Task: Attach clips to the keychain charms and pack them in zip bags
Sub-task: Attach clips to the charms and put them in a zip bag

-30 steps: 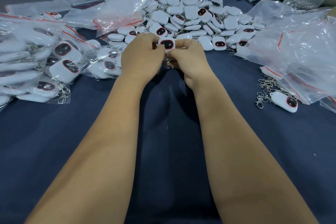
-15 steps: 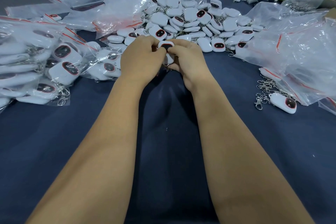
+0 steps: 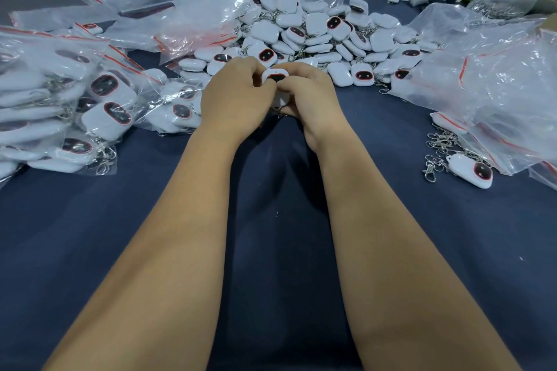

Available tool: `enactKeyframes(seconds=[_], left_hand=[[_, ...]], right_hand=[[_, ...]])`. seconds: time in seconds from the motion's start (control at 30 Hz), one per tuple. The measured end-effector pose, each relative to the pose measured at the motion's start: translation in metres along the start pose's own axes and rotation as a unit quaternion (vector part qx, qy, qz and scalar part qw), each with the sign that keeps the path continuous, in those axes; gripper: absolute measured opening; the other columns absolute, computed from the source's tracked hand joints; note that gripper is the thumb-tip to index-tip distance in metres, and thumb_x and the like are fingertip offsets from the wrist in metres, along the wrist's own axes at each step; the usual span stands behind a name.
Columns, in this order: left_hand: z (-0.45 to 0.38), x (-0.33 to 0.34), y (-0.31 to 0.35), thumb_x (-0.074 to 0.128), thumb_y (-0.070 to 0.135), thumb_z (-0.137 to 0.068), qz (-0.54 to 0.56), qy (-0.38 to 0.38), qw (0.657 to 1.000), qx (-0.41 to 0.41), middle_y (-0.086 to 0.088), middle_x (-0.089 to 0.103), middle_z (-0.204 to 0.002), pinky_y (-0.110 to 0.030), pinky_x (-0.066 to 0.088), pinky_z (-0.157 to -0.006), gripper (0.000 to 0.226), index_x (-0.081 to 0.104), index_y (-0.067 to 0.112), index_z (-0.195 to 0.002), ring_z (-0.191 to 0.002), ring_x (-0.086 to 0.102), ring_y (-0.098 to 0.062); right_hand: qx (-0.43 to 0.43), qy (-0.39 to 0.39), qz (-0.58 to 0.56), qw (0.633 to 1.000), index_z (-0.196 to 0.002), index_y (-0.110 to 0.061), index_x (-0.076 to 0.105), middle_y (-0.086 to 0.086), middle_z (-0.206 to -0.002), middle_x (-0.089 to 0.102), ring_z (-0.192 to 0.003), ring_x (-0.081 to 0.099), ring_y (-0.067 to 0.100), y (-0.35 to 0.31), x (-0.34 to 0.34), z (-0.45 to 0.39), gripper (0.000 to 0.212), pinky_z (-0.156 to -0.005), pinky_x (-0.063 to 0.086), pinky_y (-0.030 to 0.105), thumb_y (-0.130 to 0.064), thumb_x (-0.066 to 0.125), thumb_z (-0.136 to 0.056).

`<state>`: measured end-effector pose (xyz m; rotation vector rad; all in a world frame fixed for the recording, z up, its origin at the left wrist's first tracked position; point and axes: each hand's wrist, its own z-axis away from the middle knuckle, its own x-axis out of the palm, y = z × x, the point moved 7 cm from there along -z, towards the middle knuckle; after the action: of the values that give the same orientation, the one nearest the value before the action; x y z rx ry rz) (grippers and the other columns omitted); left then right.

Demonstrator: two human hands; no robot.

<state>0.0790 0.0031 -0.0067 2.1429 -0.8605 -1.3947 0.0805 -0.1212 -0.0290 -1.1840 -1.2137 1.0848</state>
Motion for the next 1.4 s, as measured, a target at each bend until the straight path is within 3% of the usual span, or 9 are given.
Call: enactKeyframes(seconds=[0.23, 0.4, 0.5, 0.67, 0.77, 0.9, 1.1, 1.27, 1.4], left_hand=[[0.0, 0.0, 0.002, 0.055, 0.035, -0.088, 0.012, 0.003, 1.0, 0.003, 0.012, 0.051, -0.082, -0.029, 0.035, -0.066, 0.01, 0.059, 0.027, -0.084, -0.081, 0.056, -0.017], [0.002, -0.005, 0.004, 0.061, 0.036, -0.079, 0.06, 0.009, 0.998, 0.008, 0.015, 0.057, -0.073, -0.024, 0.043, -0.06, 0.005, 0.064, 0.034, -0.082, -0.068, 0.056, -0.004], [0.0, -0.005, 0.003, 0.064, 0.022, -0.076, 0.05, -0.01, 0.999, 0.009, 0.014, 0.057, -0.077, -0.022, 0.045, -0.062, 0.023, 0.064, 0.038, -0.093, -0.067, 0.057, -0.005], [0.0, -0.014, 0.003, 0.058, 0.014, -0.075, 0.048, 0.044, 0.998, 0.004, 0.009, 0.059, -0.084, -0.029, 0.048, -0.071, 0.03, 0.068, 0.027, -0.1, -0.078, 0.058, -0.015], [-0.001, -0.023, -0.004, 0.054, 0.016, -0.073, 0.126, 0.089, 0.987, -0.039, 0.011, 0.058, -0.075, -0.019, 0.043, -0.061, 0.026, 0.066, 0.028, -0.093, -0.066, 0.054, -0.006], [0.001, -0.03, -0.004, 0.053, 0.01, -0.076, 0.213, 0.126, 0.967, -0.057, 0.012, 0.057, -0.074, -0.006, 0.037, -0.056, 0.023, 0.064, 0.024, -0.09, -0.054, 0.048, 0.004], [0.006, -0.037, 0.006, 0.053, 0.006, -0.073, 0.25, 0.159, 0.955, -0.026, 0.013, 0.058, -0.074, -0.009, 0.041, -0.062, 0.023, 0.064, 0.021, -0.086, -0.059, 0.049, 0.003], [0.007, -0.036, 0.012, 0.057, 0.007, -0.074, 0.234, 0.152, 0.96, 0.011, 0.01, 0.063, -0.081, -0.014, 0.047, -0.067, 0.02, 0.063, 0.024, -0.083, -0.065, 0.053, 0.001], [0.004, -0.028, 0.008, 0.057, 0.01, -0.078, 0.196, 0.128, 0.972, -0.003, 0.004, 0.068, -0.092, -0.019, 0.049, -0.071, 0.025, 0.059, 0.035, -0.077, -0.07, 0.056, -0.003]], right_hand=[[0.001, 0.007, 0.01, 1.0, -0.102, -0.005, 0.069, 0.011, -0.085, 0.067, -0.063, 0.061, 0.012, 0.0, 0.0, -0.001, 0.031, -0.061, 0.052, 0.024, 0.009, 0.048, -0.083], [-0.006, 0.038, 0.0, 0.999, -0.083, -0.013, 0.071, 0.006, -0.074, 0.068, -0.067, 0.06, 0.017, -0.002, -0.004, 0.001, 0.023, -0.068, 0.051, 0.031, 0.003, 0.056, -0.081], [-0.021, 0.094, -0.013, 0.995, -0.09, -0.012, 0.069, 0.007, -0.083, 0.067, -0.078, 0.06, 0.018, -0.005, -0.015, 0.001, 0.015, -0.076, 0.052, 0.036, 0.0, 0.061, -0.084], [-0.024, 0.14, -0.061, 0.988, -0.089, -0.011, 0.057, 0.004, -0.08, 0.058, -0.061, 0.056, 0.011, -0.01, -0.023, 0.004, 0.011, -0.059, 0.052, 0.025, 0.0, 0.057, -0.086], [-0.01, 0.11, -0.16, 0.981, -0.088, -0.007, 0.049, 0.01, -0.086, 0.054, -0.063, 0.059, 0.014, -0.01, -0.014, 0.005, 0.012, -0.075, 0.06, 0.033, 0.004, 0.052, -0.088], [-0.005, 0.062, -0.238, 0.969, -0.097, -0.008, 0.044, 0.016, -0.096, 0.053, -0.075, 0.059, 0.02, -0.01, 0.002, 0.006, 0.019, -0.09, 0.055, 0.037, 0.009, 0.051, -0.091], [-0.041, 0.08, -0.005, 0.996, -0.09, -0.014, 0.051, 0.001, -0.08, 0.054, -0.074, 0.051, 0.013, -0.004, 0.015, 0.011, 0.022, -0.072, 0.044, 0.024, 0.0, 0.067, -0.085], [-0.079, -0.02, 0.274, 0.958, -0.074, -0.02, 0.059, 0.012, -0.089, 0.067, -0.089, 0.061, 0.032, -0.003, 0.039, 0.009, 0.02, -0.089, 0.051, 0.048, -0.008, 0.057, -0.09], [-0.097, -0.015, 0.284, 0.954, -0.077, -0.012, 0.061, 0.007, -0.084, 0.065, -0.081, 0.058, 0.024, -0.003, 0.037, 0.01, 0.013, -0.074, 0.049, 0.036, -0.005, 0.053, -0.085]])
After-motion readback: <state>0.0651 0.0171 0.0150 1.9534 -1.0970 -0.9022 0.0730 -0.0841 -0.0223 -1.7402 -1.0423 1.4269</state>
